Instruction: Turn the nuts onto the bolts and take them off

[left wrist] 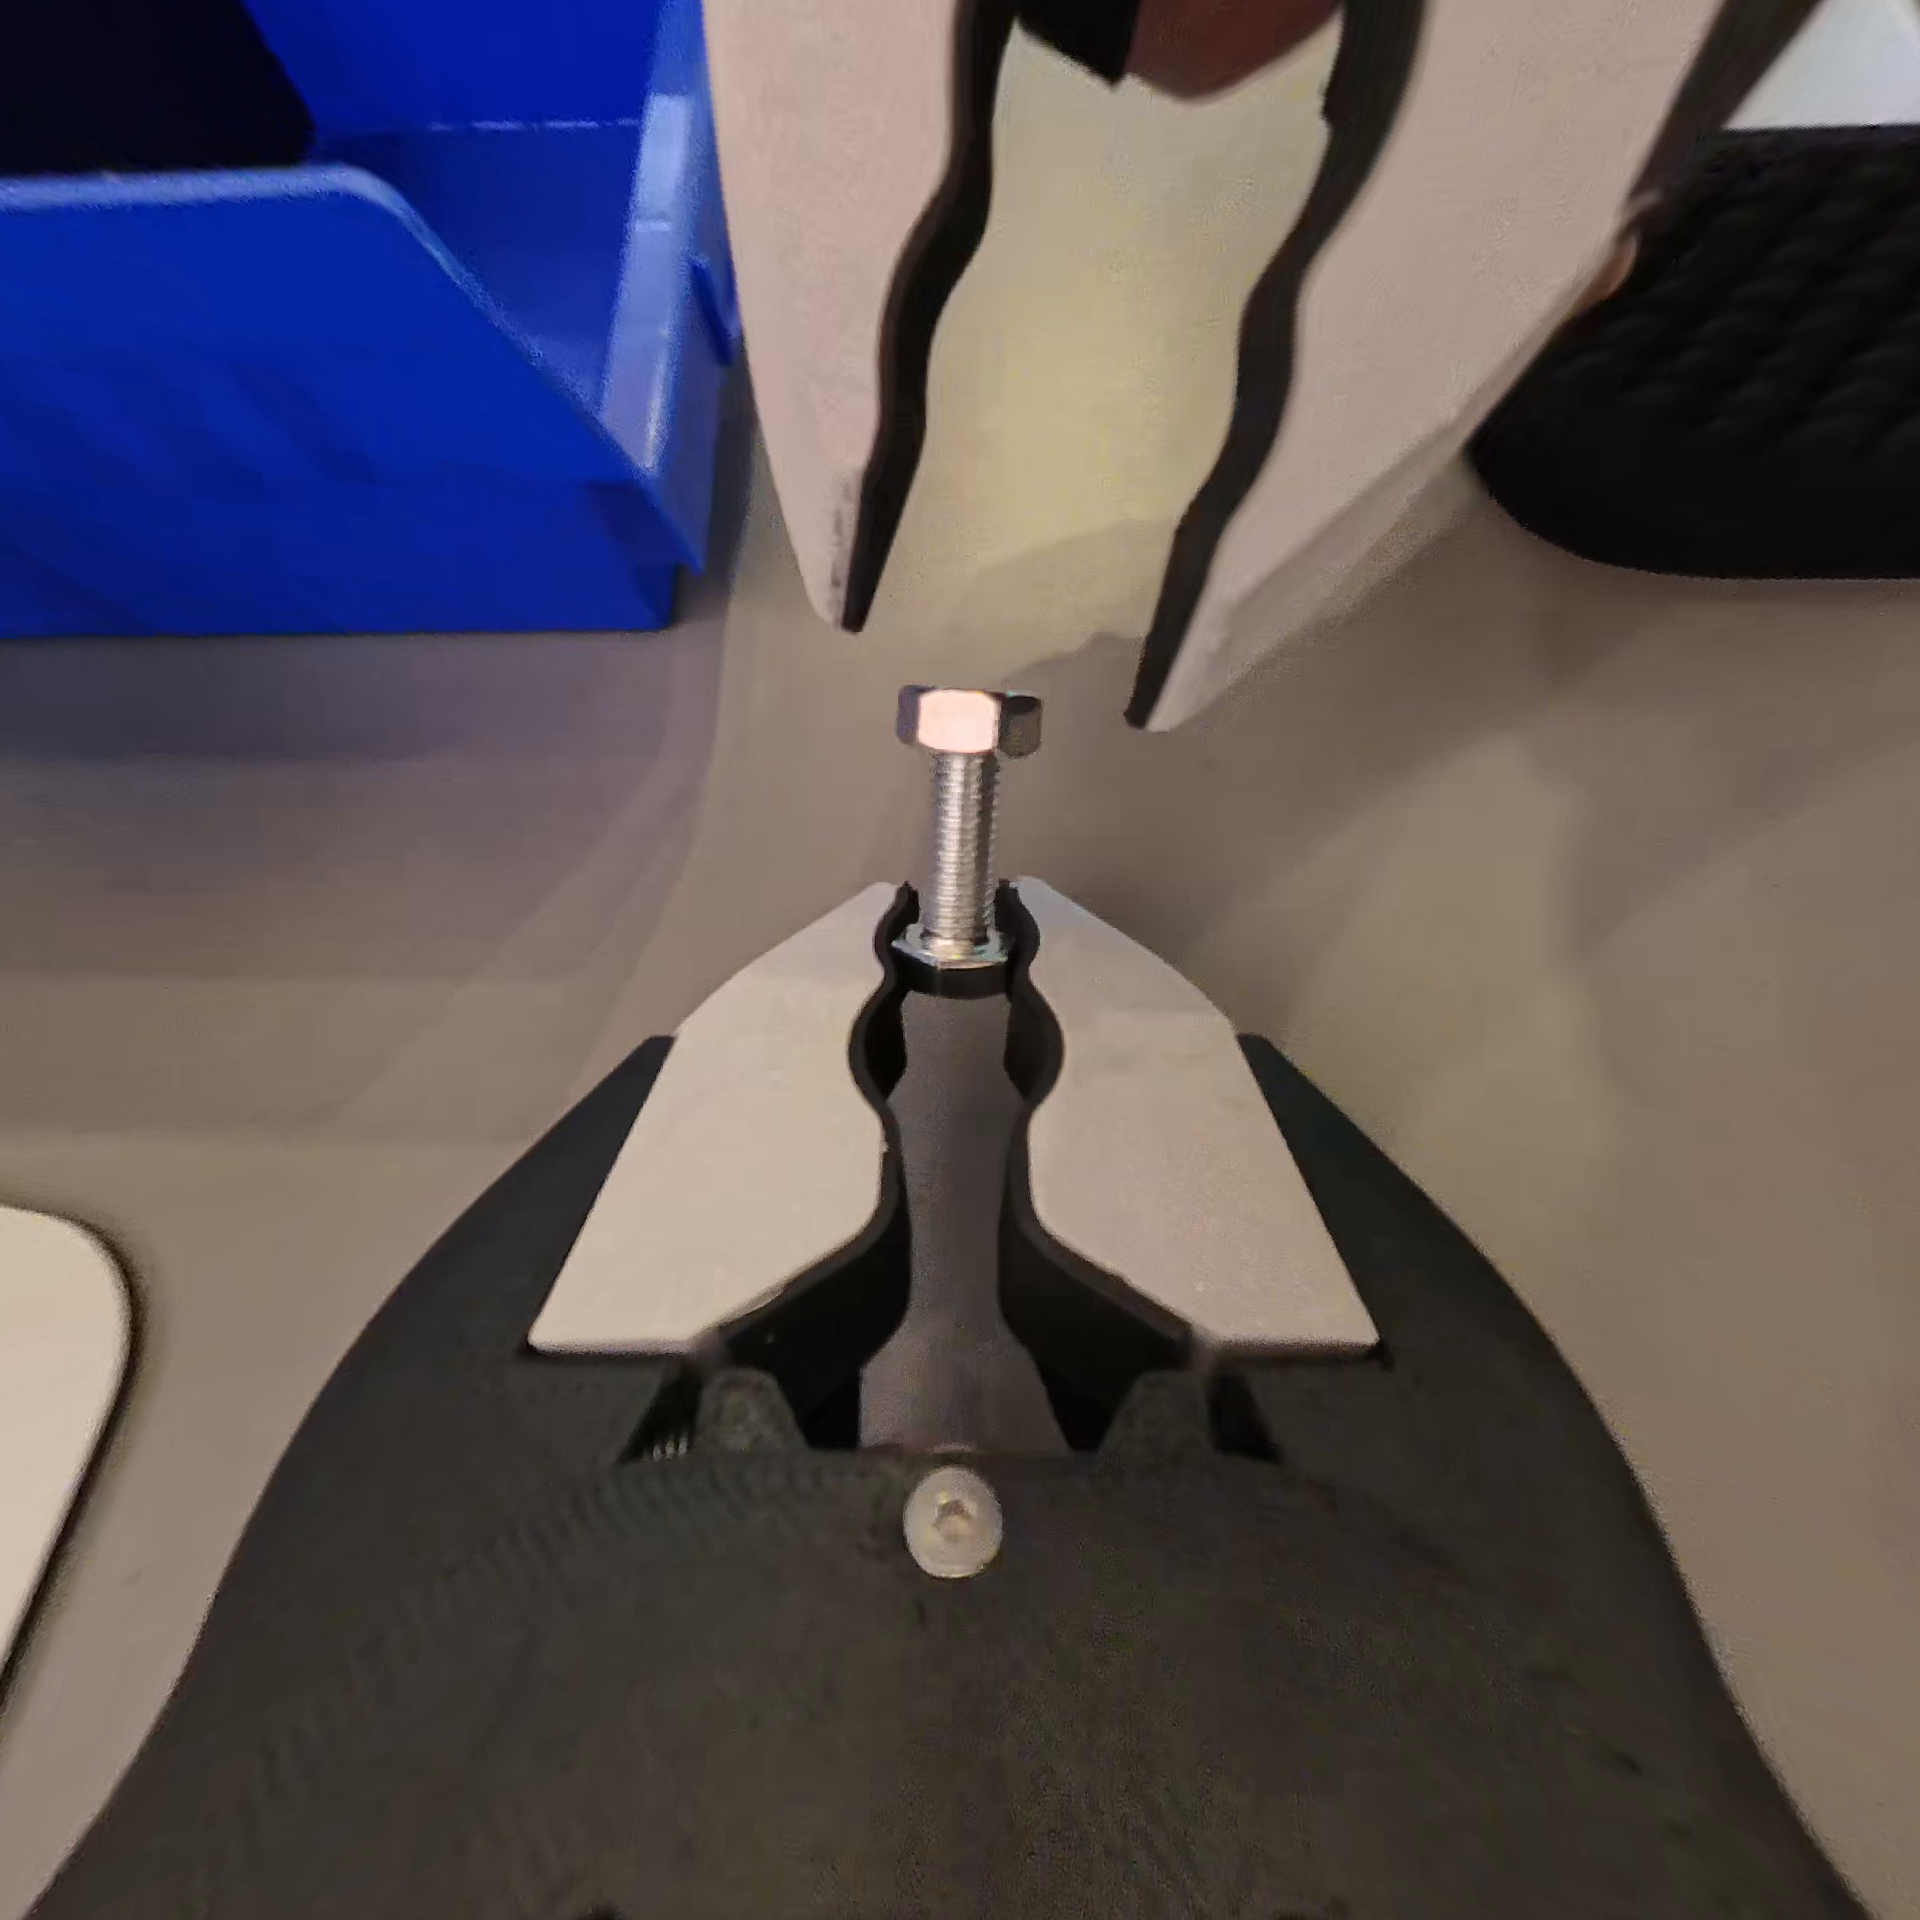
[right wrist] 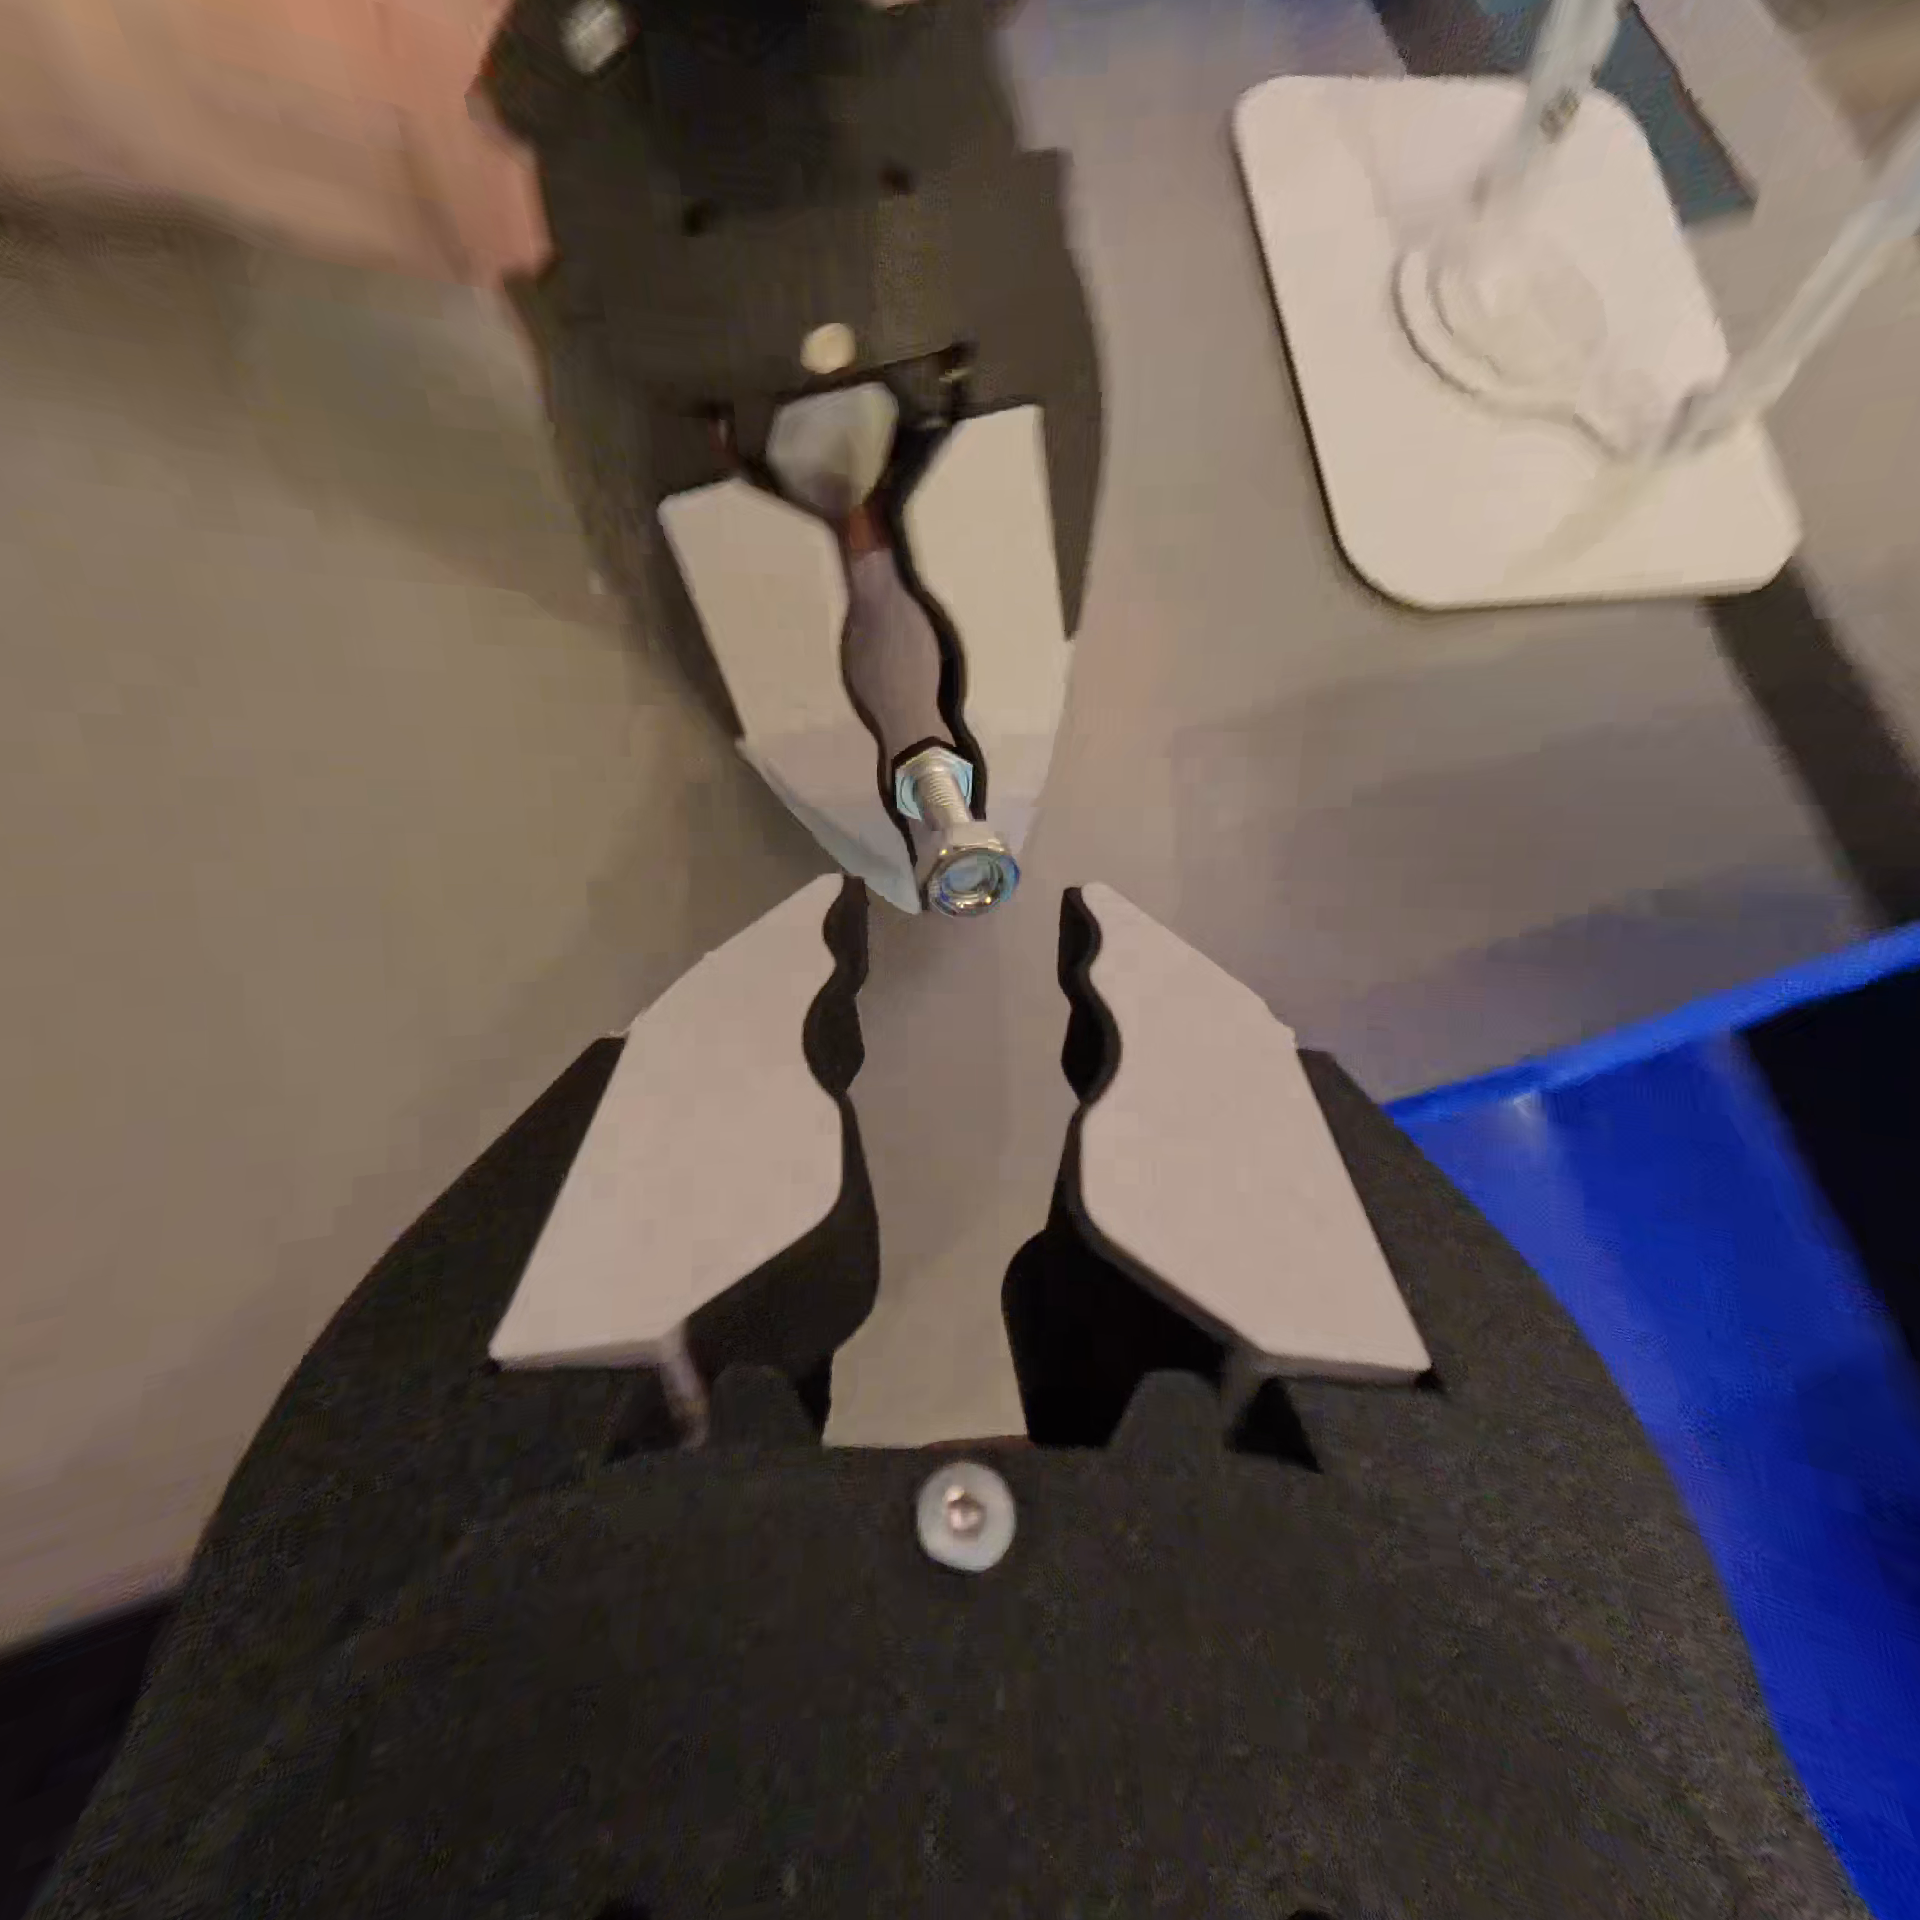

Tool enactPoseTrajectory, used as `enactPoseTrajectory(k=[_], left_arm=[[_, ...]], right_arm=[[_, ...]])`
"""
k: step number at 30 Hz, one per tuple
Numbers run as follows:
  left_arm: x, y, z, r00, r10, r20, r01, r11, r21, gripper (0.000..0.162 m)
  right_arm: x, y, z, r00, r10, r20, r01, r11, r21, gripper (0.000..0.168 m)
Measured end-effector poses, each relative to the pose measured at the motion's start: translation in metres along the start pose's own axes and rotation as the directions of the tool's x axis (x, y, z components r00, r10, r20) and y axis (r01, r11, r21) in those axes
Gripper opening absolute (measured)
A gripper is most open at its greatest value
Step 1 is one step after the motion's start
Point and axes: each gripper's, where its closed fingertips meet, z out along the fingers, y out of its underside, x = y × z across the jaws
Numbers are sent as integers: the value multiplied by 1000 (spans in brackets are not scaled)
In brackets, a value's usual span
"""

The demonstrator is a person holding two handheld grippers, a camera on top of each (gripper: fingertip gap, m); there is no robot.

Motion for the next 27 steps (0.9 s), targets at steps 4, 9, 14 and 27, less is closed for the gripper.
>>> enactPoseTrajectory(k=[4, 9, 14, 27], left_arm=[[-4, -4, -1, 994, 61, 87, -60, 998, -17, 15], [-3, -6, 0, 989, 94, 113, -90, 995, -35, 15], [2, -5, 0, 994, 83, 68, -81, 996, -29, 15], [25, 1, 7, 986, -32, -165, 33, 999, 4, 15]], right_arm=[[1, -2, 2, 895, 409, 177, -432, 894, 117, 32], [-6, -1, 7, 839, 476, 264, -522, 841, 143, 17], [-10, 0, 7, 938, 296, 180, -320, 940, 119, 17], [-4, 9, 8, 504, -862, 50, 821, 461, -337, 20]])
